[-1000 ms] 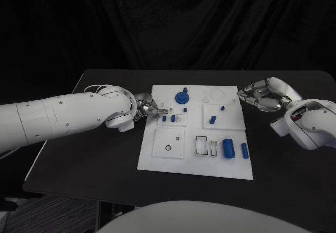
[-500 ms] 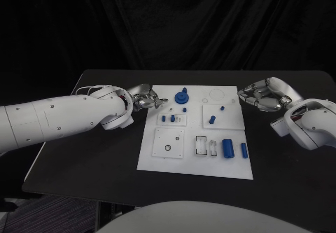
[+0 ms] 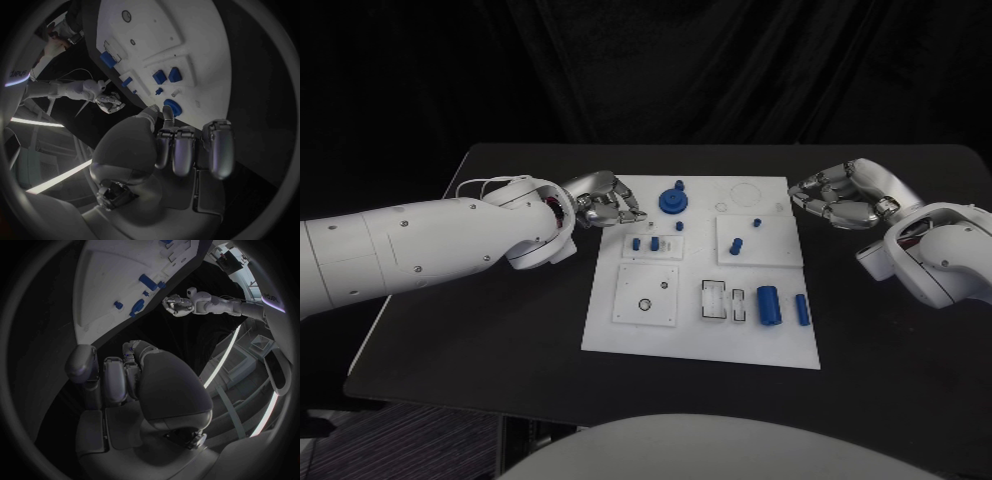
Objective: Assemble the parts on the task board
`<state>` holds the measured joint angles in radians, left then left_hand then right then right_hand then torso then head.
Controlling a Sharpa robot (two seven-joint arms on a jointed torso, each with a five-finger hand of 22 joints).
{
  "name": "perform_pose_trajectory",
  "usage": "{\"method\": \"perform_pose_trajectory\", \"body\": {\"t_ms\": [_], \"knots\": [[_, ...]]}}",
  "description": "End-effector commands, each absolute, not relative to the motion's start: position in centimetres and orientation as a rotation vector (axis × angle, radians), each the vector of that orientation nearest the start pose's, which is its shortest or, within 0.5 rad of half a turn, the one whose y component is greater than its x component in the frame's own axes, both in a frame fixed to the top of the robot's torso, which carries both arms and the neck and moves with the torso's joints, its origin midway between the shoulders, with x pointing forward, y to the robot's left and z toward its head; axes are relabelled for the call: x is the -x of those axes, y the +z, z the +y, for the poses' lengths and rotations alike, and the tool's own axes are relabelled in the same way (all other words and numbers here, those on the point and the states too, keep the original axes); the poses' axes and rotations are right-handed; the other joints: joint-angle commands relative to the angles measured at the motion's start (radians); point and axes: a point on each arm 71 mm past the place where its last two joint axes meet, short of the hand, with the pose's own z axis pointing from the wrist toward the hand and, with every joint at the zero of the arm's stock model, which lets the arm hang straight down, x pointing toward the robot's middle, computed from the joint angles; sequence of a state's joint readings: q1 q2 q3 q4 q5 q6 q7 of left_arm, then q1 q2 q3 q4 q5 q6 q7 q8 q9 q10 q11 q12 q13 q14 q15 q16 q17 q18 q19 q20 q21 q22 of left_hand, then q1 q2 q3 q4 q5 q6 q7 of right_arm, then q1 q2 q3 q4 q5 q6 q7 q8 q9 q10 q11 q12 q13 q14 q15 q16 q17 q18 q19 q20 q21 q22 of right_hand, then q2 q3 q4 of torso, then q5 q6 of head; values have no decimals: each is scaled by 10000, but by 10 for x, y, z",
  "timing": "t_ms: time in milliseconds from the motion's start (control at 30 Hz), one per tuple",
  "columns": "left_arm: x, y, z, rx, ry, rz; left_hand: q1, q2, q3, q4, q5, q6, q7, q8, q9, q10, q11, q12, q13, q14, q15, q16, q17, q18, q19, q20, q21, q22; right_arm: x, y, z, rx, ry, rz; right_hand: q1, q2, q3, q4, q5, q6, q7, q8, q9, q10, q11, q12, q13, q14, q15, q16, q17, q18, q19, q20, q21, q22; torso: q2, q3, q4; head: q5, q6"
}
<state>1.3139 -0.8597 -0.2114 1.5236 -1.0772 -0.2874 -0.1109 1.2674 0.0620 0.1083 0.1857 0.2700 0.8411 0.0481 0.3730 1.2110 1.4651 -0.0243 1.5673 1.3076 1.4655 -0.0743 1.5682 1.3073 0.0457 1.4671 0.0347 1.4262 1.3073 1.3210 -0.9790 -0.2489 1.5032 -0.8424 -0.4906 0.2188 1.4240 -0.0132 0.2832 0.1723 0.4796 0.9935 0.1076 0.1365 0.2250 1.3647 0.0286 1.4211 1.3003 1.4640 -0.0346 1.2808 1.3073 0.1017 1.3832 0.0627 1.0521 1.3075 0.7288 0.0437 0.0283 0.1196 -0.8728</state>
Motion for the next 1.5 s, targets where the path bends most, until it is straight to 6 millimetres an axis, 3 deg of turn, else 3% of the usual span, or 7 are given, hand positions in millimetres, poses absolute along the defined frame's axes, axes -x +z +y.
{"method": "perform_pose_trajectory", "body": {"t_ms": [33, 267, 400, 500, 633, 1033, 1500], "knots": [[-480, -191, 206, -259, -7749, 17629, 88, -6, 17, -1, -103, 74, 30, -90, -150, 1057, 70, 35, 2632, 1053, 69, 26, 2635, -97, 195, 71, 55, 2131, -478, -188, -282, -3077, 8743, 15739, -19, -14, 44, 5, 51, -20, 61, -47, 12, -46, 24, -58, -5, 201, -45, -51, 247, 69, -42, 39, -32, 407, -4, 4, 10, -112, 2], [-478, -185, 197, -1566, -8311, 16765, 927, -36, 446, -273, -232, 44, 148, -387, -535, 1057, 216, 35, 2632, 1053, 238, 26, 2635, 81, -409, 231, -712, 1913, -477, -187, -280, -3010, 8839, 15635, -49, -12, 55, 12, 57, -20, 60, -47, 15, -41, 25, -53, 1, 200, -41, -47, 249, 63, -34, 43, -14, 418, -9, 8, -27, -66, 2], [-477, -184, 195, -2064, -8728, 16506, 1693, -316, 1359, -510, -648, -398, 629, -718, -862, -2153, 796, -2637, 1473, -1026, 839, -1121, 839, 451, -2490, 637, -2806, 1284, -477, -186, -281, -3002, 8852, 15595, -49, -12, 55, 12, 57, -20, 60, -47, 15, -41, 25, -53, 1, 200, -41, -47, 249, 63, -34, 43, -14, 418, -4, 10, -31, -83, 2], [-477, -182, 194, -2432, -9010, 16212, 1981, -543, 1989, -489, -692, -378, 855, -938, -1302, -7135, 1069, -7945, -1356, -2822, 1099, -2101, -490, 572, -3356, 855, -3483, 1068, -477, -186, -281, -3005, 8845, 15575, -49, -12, 55, 12, 57, -20, 60, -47, 15, -41, 25, -53, 1, 200, -41, -47, 249, 63, -34, 43, -14, 418, 5, 7, -11, -111, 2], [-477, -180, 192, -3006, -9135, 15797, 2233, -813, 2521, -570, -833, -553, 1078, -1749, -2515, -7475, 1347, -10067, -3613, -4060, 1329, -2947, -1879, 623, -3491, 1113, -3372, 1063, -477, -186, -281, -2998, 8852, 15562, -49, -12, 55, 12, 57, -20, 60, -47, 15, -41, 25, -53, 1, 200, -41, -47, 249, 63, -34, 43, -14, 418, -7, 15, -16, -101, 2], [-484, -182, 184, -4431, -8668, 15292, 2417, -1110, 2737, -734, -1034, -472, 670, -3029, -5040, -7690, 1024, -11732, -6679, -2056, 705, -2882, -2436, 558, -1818, 729, -2474, 1140, -477, -186, -280, -2973, 8870, 15576, -60, -8, 68, 8, 67, -11, 56, -41, 19, -39, 22, -51, 3, 203, -41, -34, 259, 63, -33, 44, -15, 421, -18, -3, -13, -49, 2], [-499, -188, 168, -5562, -7941, 15330, 2438, -1555, 2889, -942, -1222, -650, 308, -3109, -6949, -7645, 970, -12441, -8450, -1171, 547, -2665, -2357, 445, -998, 540, -2274, 1155, -478, -187, -279, -2968, 8870, 15617, -60, -8, 68, 8, 67, -11, 56, -41, 19, -39, 22, -51, 3, 203, -41, -34, 259, 63, -33, 44, -15, 421, -6, -10, -8, -34, 2]]}}
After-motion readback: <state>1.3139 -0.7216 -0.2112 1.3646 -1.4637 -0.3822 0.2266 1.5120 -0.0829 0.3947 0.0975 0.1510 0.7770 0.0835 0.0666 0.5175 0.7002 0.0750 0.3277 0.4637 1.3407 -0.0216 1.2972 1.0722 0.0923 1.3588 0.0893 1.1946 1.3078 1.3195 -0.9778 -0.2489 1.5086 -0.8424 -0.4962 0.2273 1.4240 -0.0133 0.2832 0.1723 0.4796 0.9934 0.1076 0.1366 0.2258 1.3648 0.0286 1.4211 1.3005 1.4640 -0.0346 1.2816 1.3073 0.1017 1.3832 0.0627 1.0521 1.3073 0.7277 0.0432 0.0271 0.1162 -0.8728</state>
